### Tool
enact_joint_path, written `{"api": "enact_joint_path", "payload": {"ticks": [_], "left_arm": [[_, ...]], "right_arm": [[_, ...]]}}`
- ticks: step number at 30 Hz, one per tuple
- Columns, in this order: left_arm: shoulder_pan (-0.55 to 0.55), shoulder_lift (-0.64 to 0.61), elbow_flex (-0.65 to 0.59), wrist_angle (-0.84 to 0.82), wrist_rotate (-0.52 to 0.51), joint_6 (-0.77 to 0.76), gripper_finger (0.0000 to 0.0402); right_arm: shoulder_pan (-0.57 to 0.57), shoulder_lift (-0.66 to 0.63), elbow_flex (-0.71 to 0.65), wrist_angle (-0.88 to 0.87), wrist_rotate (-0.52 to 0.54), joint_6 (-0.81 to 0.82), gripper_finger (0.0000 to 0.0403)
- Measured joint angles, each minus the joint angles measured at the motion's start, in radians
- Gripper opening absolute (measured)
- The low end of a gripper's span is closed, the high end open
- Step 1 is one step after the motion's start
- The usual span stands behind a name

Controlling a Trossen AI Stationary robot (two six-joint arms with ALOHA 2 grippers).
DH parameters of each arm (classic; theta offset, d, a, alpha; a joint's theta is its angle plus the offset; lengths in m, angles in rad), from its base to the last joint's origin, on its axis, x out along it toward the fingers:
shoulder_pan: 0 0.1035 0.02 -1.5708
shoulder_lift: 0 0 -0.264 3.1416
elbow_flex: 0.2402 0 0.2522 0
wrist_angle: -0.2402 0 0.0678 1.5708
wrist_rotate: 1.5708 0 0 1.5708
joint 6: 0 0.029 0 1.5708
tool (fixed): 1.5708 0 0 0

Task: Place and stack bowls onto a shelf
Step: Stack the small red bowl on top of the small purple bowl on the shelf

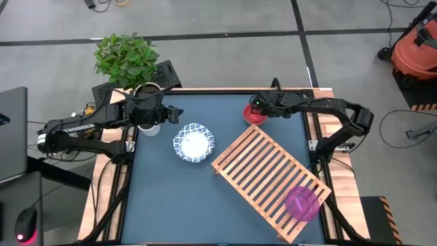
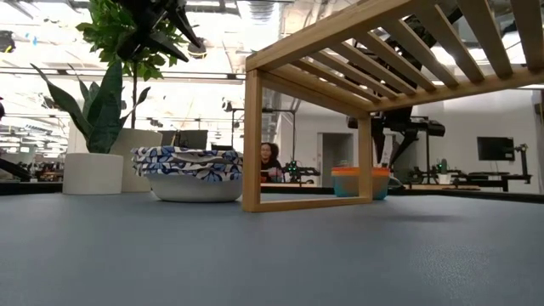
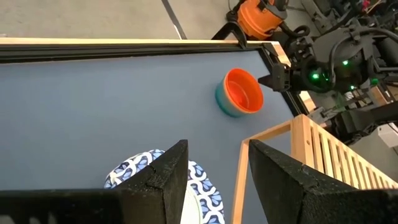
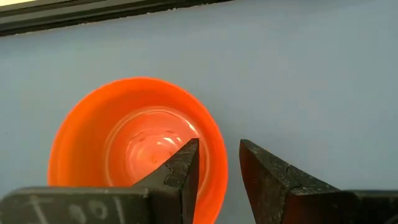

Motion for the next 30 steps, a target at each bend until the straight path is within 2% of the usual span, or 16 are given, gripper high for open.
{"api": "enact_joint_path", "payload": {"ticks": [30], "left_arm": [[0.0, 0.0, 0.0, 0.0, -0.001, 0.008, 0.0153]], "right_arm": [[-0.01, 0.008, 0.0, 0.015, -0.007, -0.013, 0.014]]}}
